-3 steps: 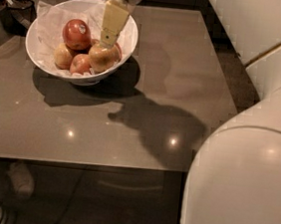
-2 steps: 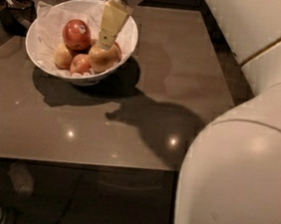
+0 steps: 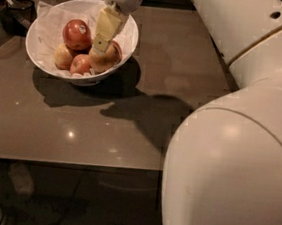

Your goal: Pick apple from white bowl

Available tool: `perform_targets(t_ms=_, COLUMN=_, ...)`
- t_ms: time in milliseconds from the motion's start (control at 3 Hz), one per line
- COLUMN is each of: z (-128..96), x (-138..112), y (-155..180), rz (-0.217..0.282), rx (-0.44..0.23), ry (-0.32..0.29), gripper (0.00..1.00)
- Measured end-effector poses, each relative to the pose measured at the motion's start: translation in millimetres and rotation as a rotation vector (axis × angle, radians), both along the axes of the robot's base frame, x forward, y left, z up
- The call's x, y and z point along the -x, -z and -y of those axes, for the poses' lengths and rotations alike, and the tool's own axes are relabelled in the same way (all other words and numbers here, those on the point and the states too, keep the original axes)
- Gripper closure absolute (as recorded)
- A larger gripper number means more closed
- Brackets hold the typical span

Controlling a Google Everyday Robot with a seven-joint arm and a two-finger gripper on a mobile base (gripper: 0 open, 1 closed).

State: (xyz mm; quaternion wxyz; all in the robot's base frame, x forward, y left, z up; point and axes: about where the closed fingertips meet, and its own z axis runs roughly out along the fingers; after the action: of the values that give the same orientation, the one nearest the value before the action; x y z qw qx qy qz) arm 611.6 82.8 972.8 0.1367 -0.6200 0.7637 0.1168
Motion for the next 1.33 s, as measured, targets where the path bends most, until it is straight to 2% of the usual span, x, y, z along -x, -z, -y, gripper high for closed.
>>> perform_targets(t_ms=1000, z=-5, x=-5, y=28, rz=-0.101, rx=-0.023, ry=0.033, gripper=0.32)
perform_targets(t_ms=1333, z=-5, x=-5, y=39, rz=-0.139, rx=-0.033, ry=0.040, gripper=0.28)
